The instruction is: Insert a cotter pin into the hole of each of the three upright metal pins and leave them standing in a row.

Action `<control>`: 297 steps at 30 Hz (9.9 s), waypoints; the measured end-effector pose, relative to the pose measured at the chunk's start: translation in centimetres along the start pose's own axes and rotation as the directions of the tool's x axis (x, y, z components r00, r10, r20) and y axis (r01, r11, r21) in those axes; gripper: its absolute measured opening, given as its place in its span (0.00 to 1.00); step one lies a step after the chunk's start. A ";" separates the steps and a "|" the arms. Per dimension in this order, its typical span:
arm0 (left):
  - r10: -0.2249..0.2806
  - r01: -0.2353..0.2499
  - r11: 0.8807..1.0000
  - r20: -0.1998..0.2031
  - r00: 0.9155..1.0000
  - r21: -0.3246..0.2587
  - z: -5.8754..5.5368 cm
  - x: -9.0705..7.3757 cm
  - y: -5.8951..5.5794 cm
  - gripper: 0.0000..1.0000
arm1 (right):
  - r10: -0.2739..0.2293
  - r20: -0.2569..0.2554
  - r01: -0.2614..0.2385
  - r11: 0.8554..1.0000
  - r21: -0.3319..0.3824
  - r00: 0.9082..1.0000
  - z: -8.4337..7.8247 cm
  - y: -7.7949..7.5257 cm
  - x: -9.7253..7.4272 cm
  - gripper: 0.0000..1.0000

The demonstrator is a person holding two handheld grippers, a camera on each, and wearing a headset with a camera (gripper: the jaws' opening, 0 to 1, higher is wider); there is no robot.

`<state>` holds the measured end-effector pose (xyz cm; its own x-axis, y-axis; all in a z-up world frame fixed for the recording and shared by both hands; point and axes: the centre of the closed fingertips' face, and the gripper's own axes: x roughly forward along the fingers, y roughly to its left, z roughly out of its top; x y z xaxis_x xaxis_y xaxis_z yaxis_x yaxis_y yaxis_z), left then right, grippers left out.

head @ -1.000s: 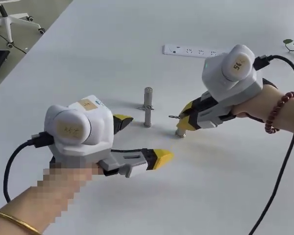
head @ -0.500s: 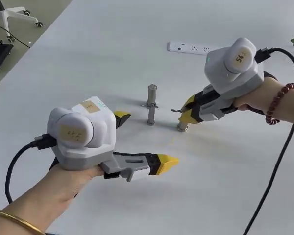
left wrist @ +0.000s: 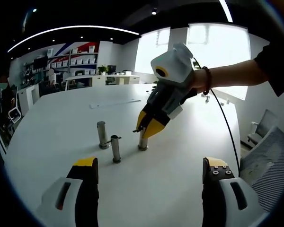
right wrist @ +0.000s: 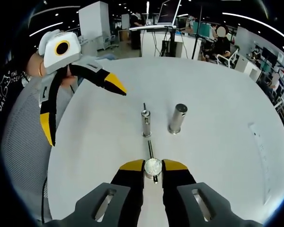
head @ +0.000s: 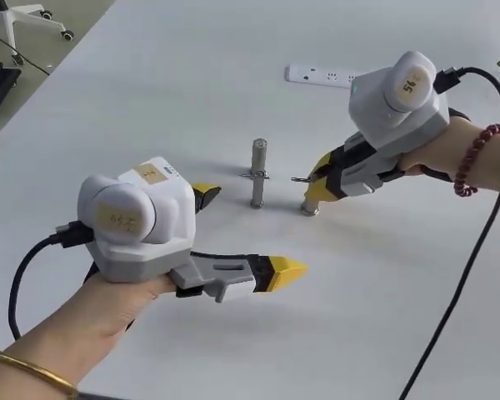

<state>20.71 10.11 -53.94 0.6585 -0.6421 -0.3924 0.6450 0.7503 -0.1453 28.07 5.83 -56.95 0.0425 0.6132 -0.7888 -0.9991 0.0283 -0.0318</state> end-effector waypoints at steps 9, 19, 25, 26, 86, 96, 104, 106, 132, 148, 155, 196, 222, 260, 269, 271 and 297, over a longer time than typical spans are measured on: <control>0.001 -0.001 1.000 0.010 1.000 -0.007 0.2 0.0 0.1 0.95 | -0.005 0.019 0.005 1.000 -0.005 1.000 0.0 -0.1 0.0 0.09; 0.006 -0.006 1.000 0.014 1.000 -0.013 0.3 -0.1 0.1 0.99 | -0.036 0.026 0.036 0.999 0.010 0.999 0.2 0.0 -0.4 0.18; 0.010 -0.009 1.000 0.018 1.000 -0.024 0.4 -0.1 0.2 0.99 | -0.078 0.154 0.052 0.984 0.171 0.985 2.4 -0.3 -1.0 0.22; 0.010 -0.010 1.000 0.017 1.000 -0.022 0.4 -0.2 0.2 0.99 | -0.091 0.188 0.055 0.981 0.187 0.978 3.1 -0.5 -1.1 0.23; 0.047 -0.047 0.999 0.004 0.999 -0.018 0.5 -0.2 1.4 0.94 | -0.262 0.185 0.207 0.939 0.274 0.947 6.4 -5.8 4.9 0.08; 0.045 -0.044 0.999 0.025 0.999 -0.024 0.8 -0.3 1.4 0.95 | -0.288 0.157 0.231 0.923 0.307 0.945 5.5 -6.4 4.0 0.07; 0.042 -0.041 0.999 0.021 0.999 -0.018 0.8 -0.3 1.2 0.95 | -0.333 0.127 0.273 0.899 0.343 0.934 3.3 -7.3 2.0 0.07; 0.041 -0.041 0.999 0.022 0.999 -0.017 0.8 -0.3 1.2 0.95 | -0.345 0.120 0.284 0.890 0.357 0.931 2.6 -7.5 1.3 0.07; 0.047 -0.047 0.999 0.019 0.999 0.006 1.0 -0.5 1.3 0.94 | -0.454 0.027 0.387 0.787 0.481 0.891 -4.9 -6.0 -5.7 0.07; 0.041 -0.041 0.999 0.013 0.999 0.012 0.9 -0.4 1.1 0.94 | -0.457 0.010 0.387 0.766 0.513 0.890 -5.7 -2.1 -7.2 0.07; 0.031 -0.031 0.999 0.019 0.999 0.016 1.1 -0.4 0.8 0.94 | -0.444 0.026 0.372 0.779 0.505 0.896 -4.9 -0.4 -7.0 0.07; 0.034 -0.035 0.999 0.028 0.999 0.024 1.5 -0.6 0.9 0.93 | -0.366 0.114 0.296 0.869 0.396 0.924 -2.2 4.3 -2.7 0.08; 0.042 -0.042 0.999 0.015 0.999 0.033 1.2 -0.5 0.9 0.95 | -0.347 0.120 0.275 0.875 0.398 0.930 -3.7 5.2 -3.3 0.22; 0.084 -0.085 0.995 0.019 0.996 0.044 1.1 -0.3 1.6 0.99 | -0.364 -0.108 0.376 0.842 0.386 0.925 -8.6 -7.5 -5.3 0.13; 0.088 -0.088 0.996 0.017 0.996 0.033 0.9 -0.4 1.8 0.98 | -0.334 -0.148 0.365 0.858 0.361 0.931 -9.8 -8.3 -4.2 0.10; 0.086 -0.087 0.996 0.017 0.996 0.035 0.9 -0.3 1.7 0.98 | -0.319 -0.155 0.355 0.862 0.361 0.935 -9.9 -8.3 -4.0 0.09; 0.094 -0.095 0.995 0.008 0.995 0.039 0.7 -0.6 2.3 0.96 | -0.215 -0.226 0.281 0.903 0.324 0.950 -10.7 -8.4 -3.0 0.02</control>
<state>22.14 12.11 -53.41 0.7197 -0.5696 -0.3970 0.5945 0.8009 -0.0716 36.31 -4.70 -60.88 0.2544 0.3983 -0.8813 -0.8894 0.4541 -0.0516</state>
